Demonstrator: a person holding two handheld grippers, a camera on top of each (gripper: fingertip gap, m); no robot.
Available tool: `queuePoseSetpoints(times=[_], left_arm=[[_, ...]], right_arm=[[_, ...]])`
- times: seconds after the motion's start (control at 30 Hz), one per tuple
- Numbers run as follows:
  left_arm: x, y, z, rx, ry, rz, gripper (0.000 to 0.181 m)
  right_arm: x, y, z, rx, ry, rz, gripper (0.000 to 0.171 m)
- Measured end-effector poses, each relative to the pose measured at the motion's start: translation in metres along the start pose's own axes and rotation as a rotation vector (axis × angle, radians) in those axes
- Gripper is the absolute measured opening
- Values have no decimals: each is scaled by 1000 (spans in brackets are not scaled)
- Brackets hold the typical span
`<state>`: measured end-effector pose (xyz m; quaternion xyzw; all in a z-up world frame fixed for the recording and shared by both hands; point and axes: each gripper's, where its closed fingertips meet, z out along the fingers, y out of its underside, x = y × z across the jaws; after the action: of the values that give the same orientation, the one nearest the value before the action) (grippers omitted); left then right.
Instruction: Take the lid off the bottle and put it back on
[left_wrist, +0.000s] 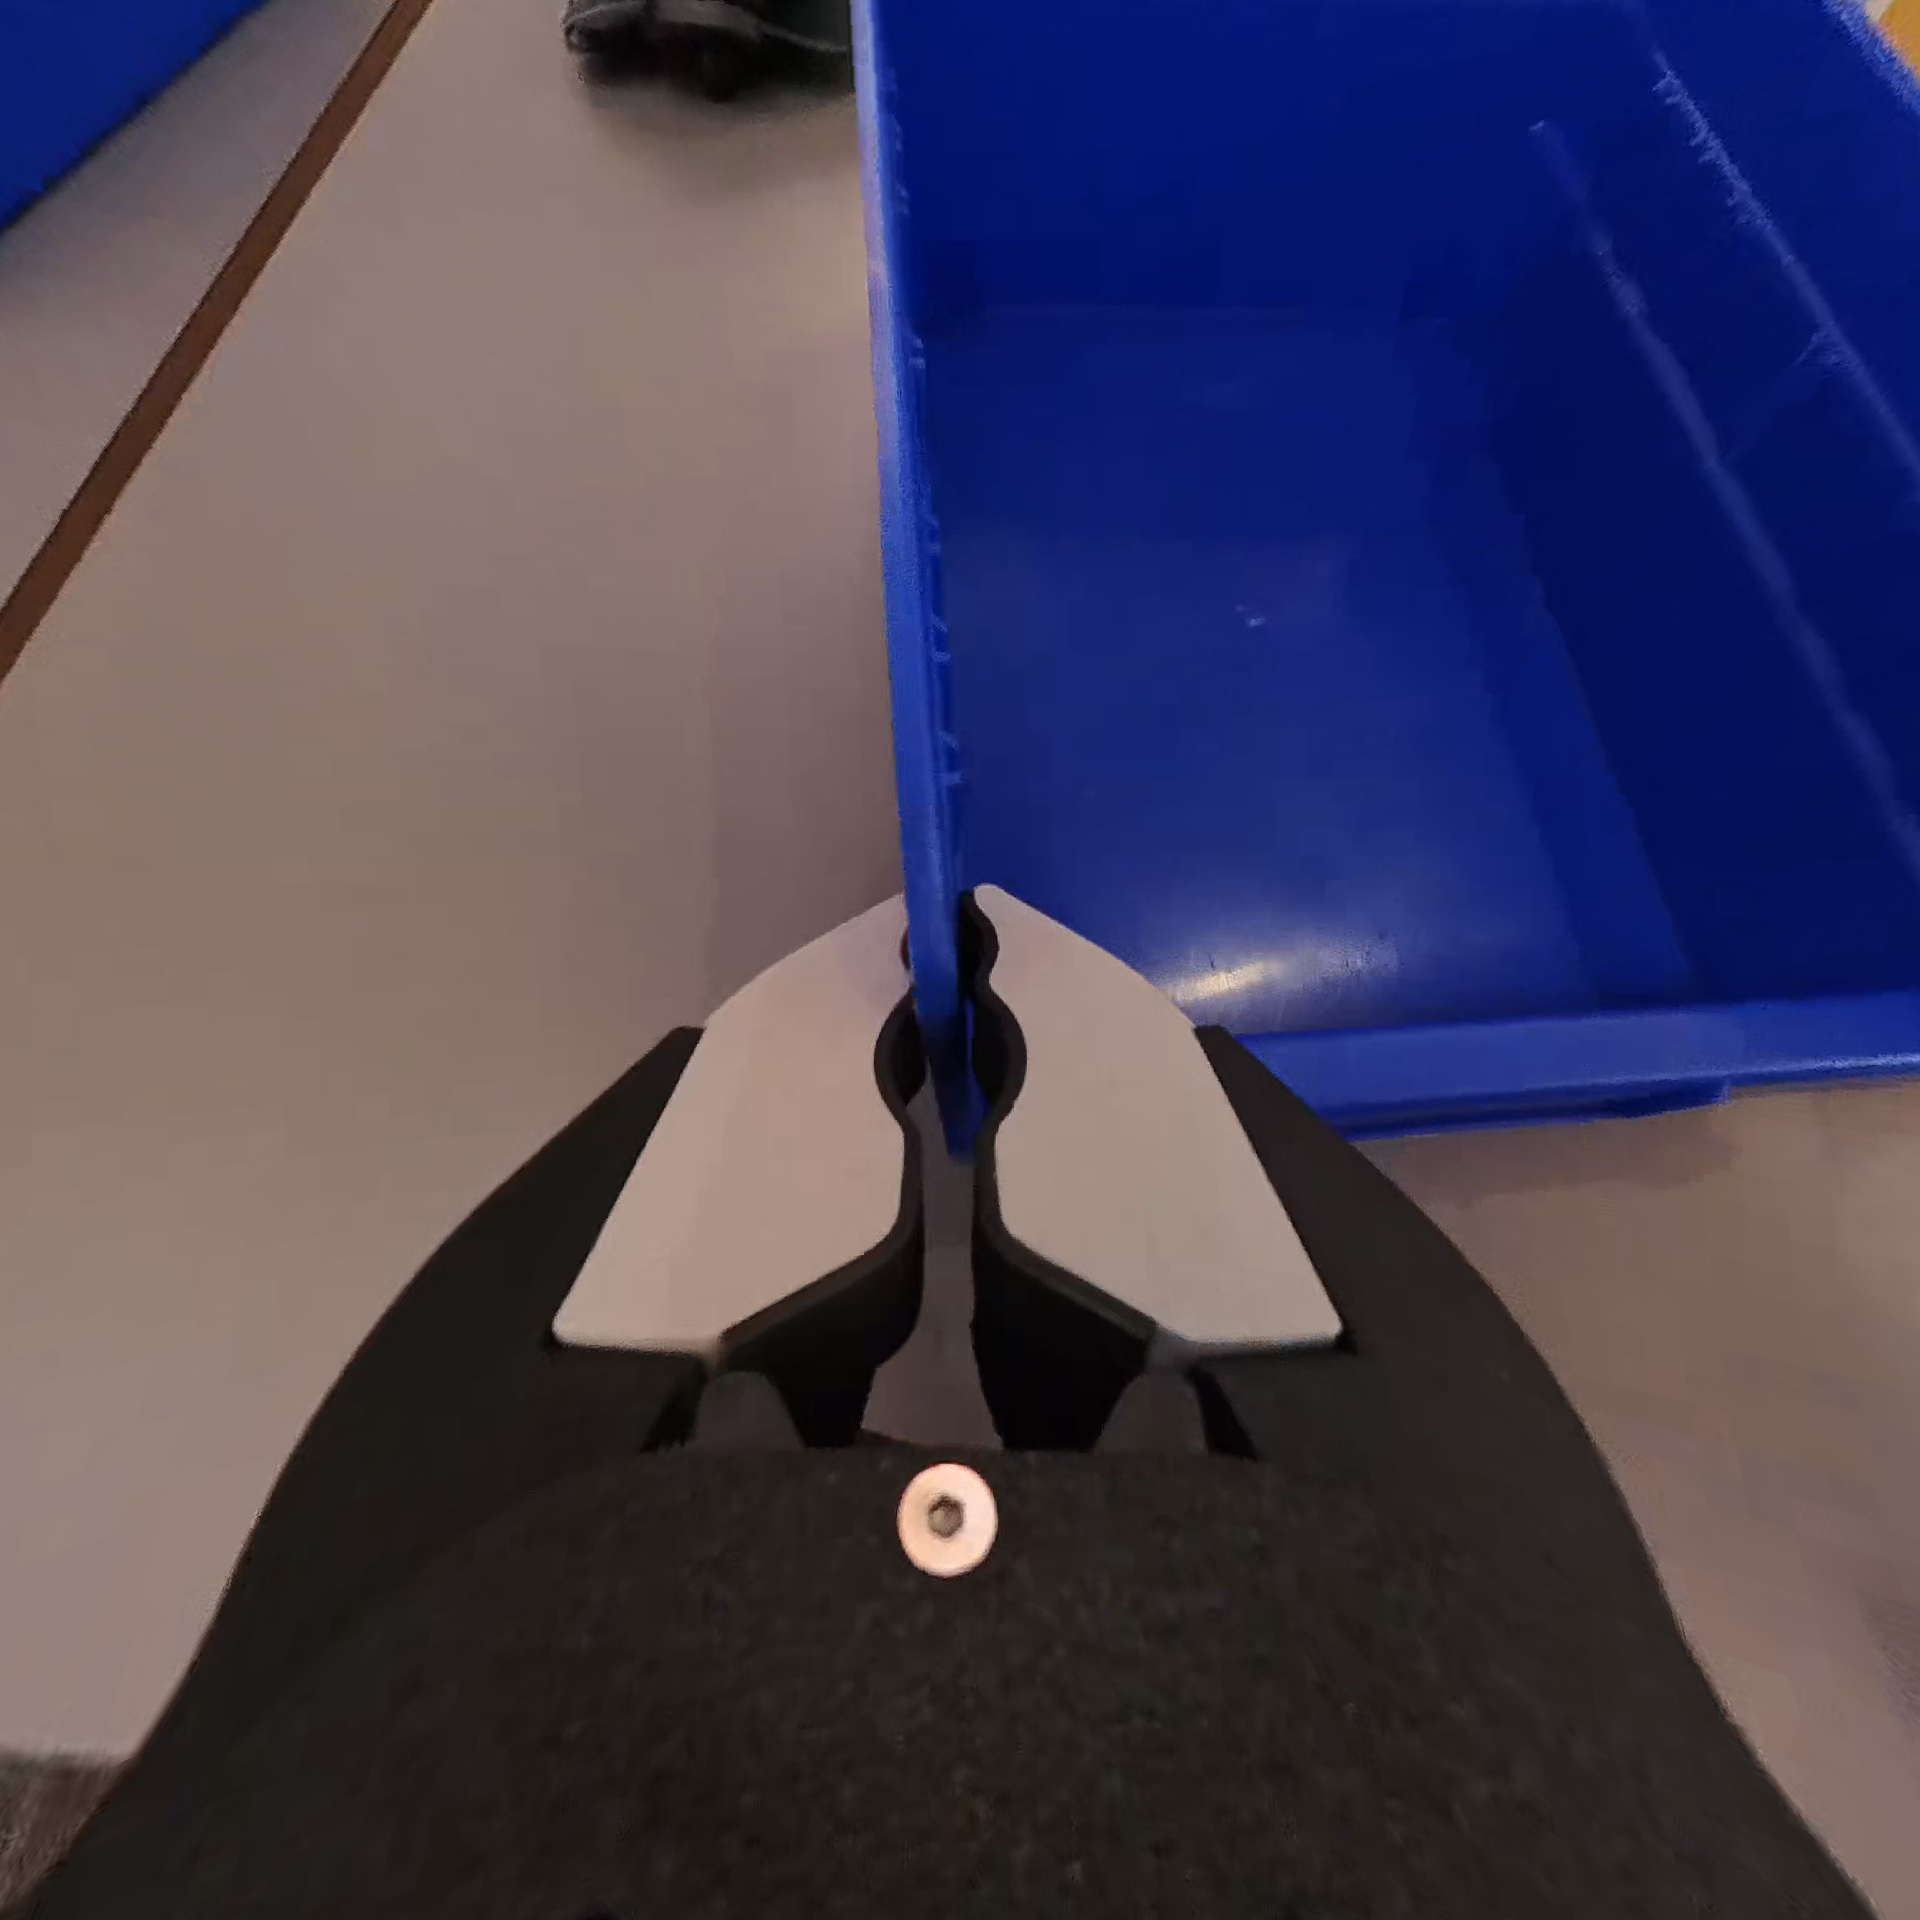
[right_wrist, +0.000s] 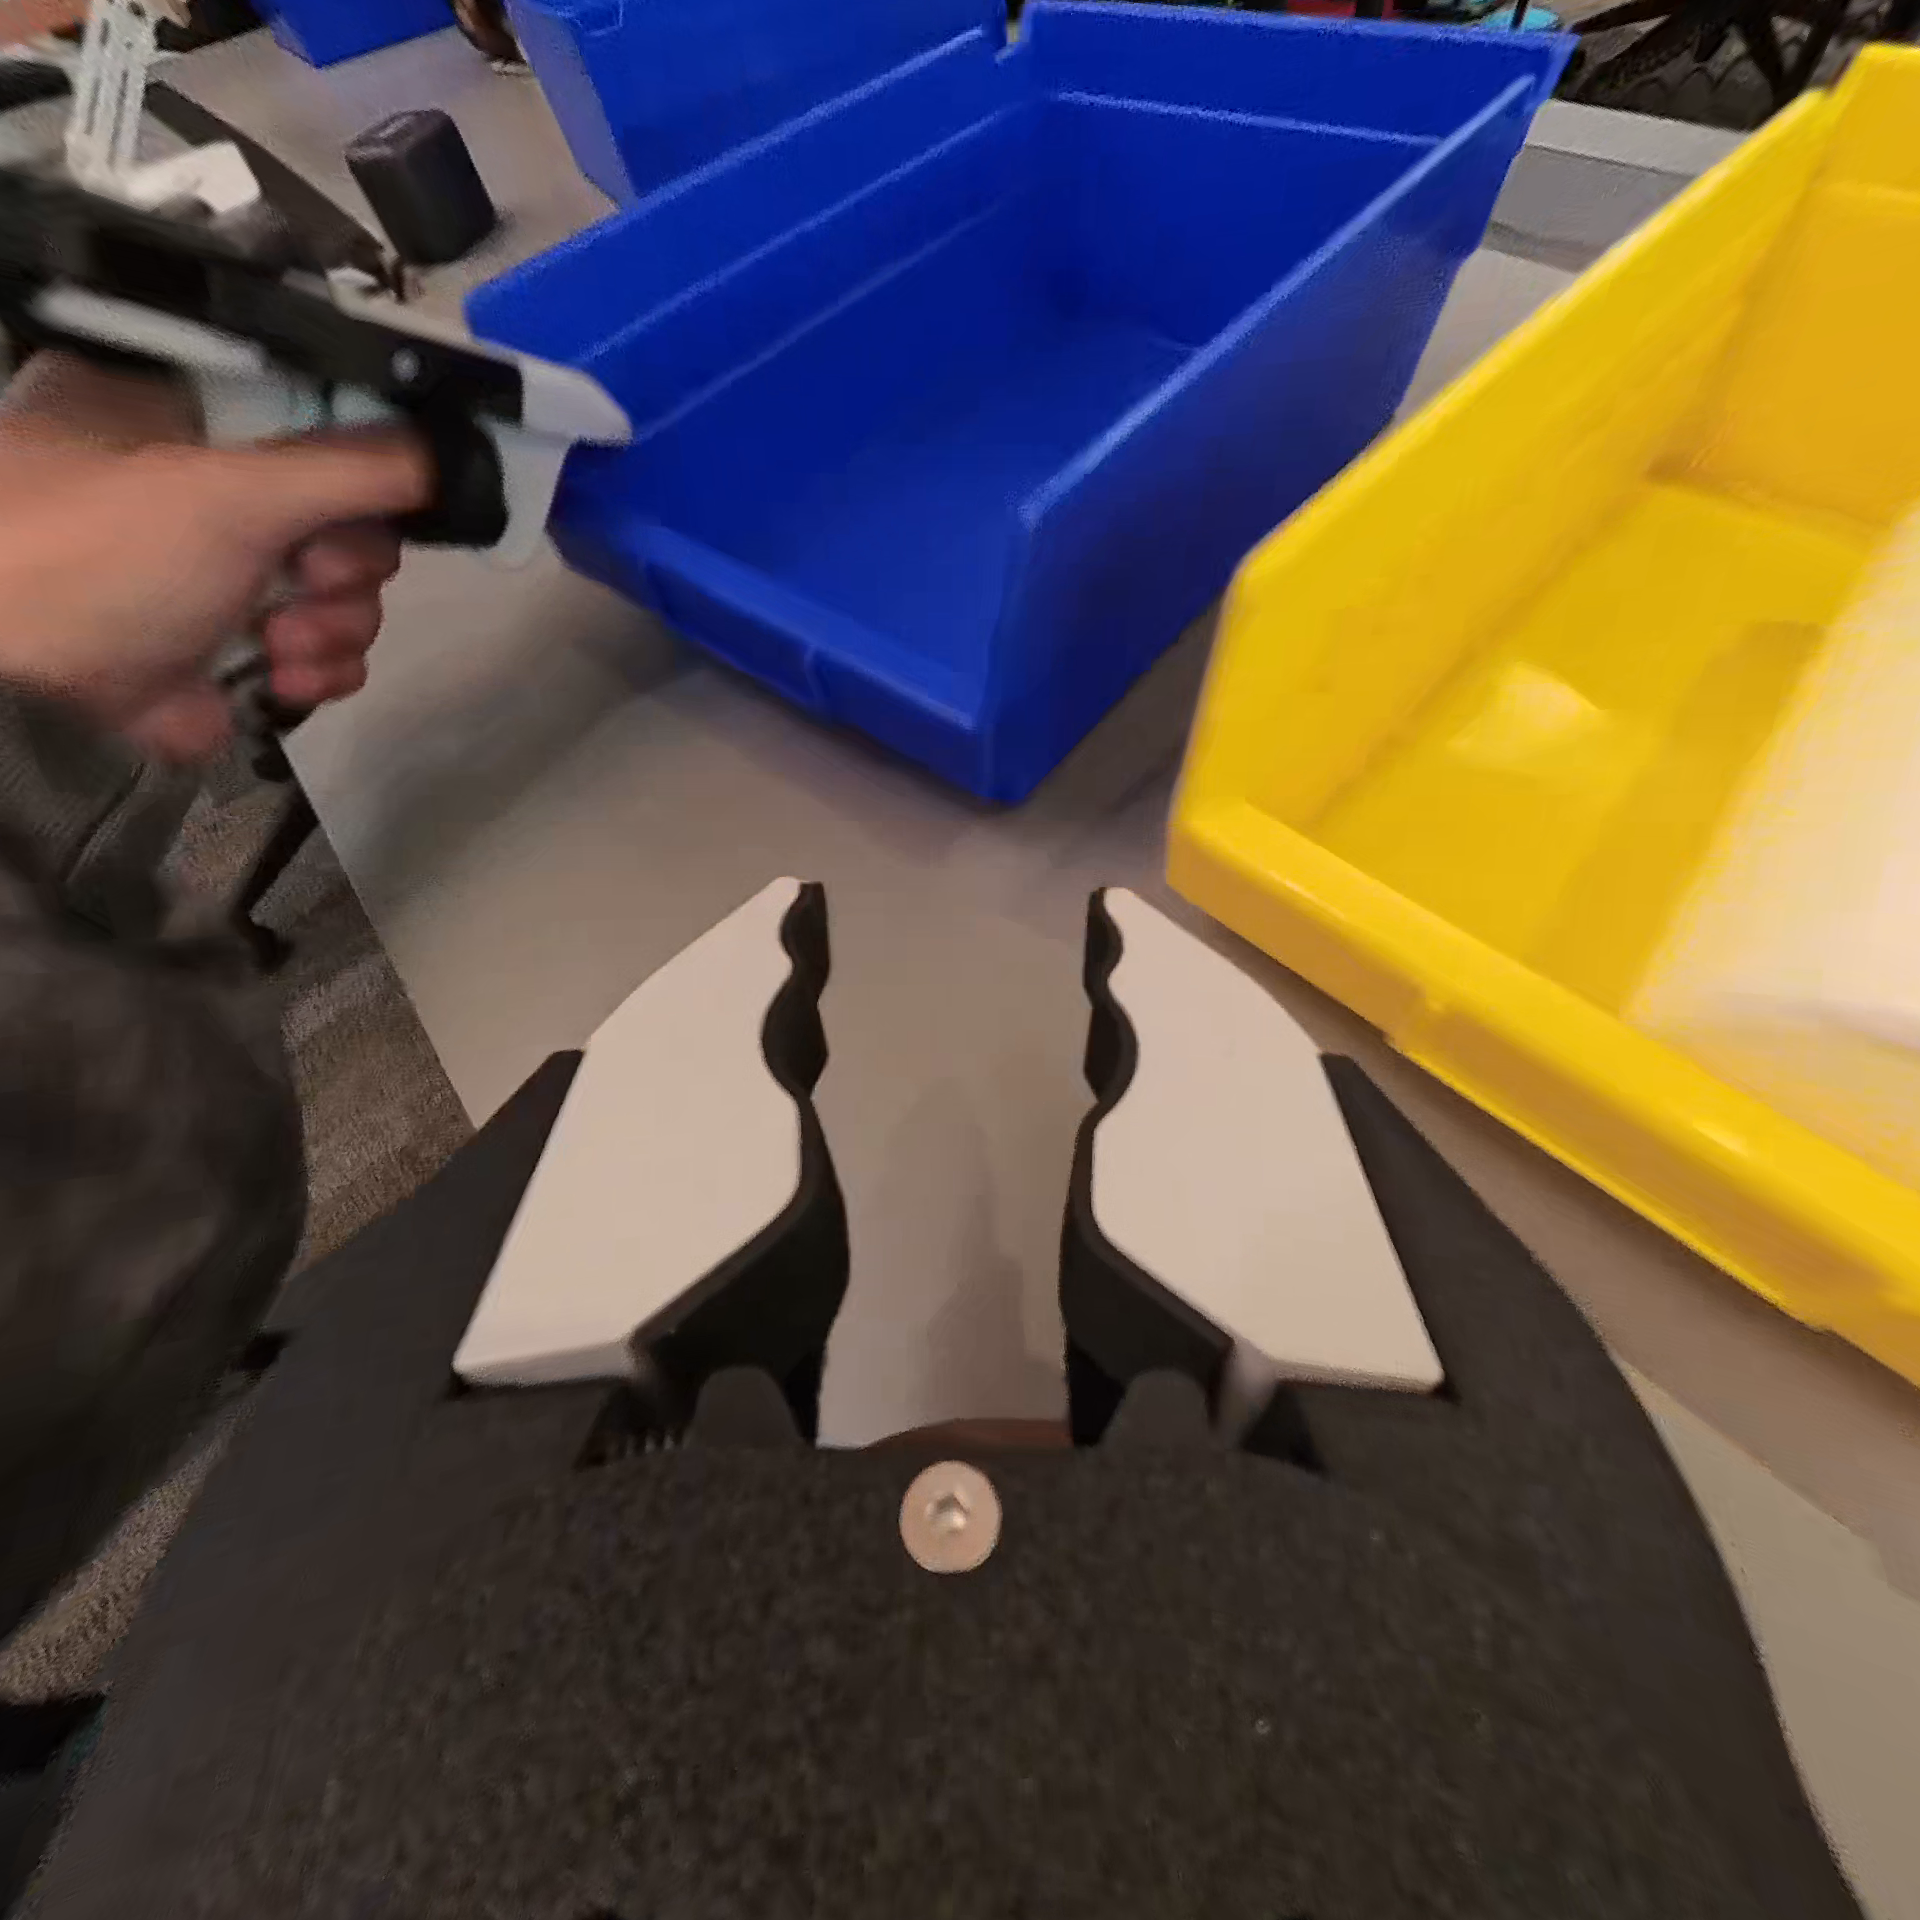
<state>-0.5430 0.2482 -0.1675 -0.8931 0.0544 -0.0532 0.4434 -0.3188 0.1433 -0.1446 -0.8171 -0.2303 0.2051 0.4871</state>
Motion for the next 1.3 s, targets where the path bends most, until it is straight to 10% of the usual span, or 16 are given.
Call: queuePoseSetpoints(times=[0.13, 0.37, 0.6, 0.8, 1.1, 1.3], left_arm=[[3, 32, -41, -3, -49, -7, 2], [13, 58, -103, 61, -116, 20, 3], [71, -17, -168, 335, -126, 118, 3], [214, -110, -170, 473, 12, 277, 3], [533, -64, -47, 298, 313, 465, 5], [624, 10, -1, 177, 383, 496, 6]], right_arm=[[-11, -15, 33, 16, 92, 91, 50], [-22, -13, 37, -46, 229, 9, 7], [-6, -89, -45, 214, 309, -68, 5], [90, -140, -168, 396, 491, -48, 6], [358, 7, -319, 145, 810, 239, 4], [431, 116, -360, 42, 818, 353, 4]])
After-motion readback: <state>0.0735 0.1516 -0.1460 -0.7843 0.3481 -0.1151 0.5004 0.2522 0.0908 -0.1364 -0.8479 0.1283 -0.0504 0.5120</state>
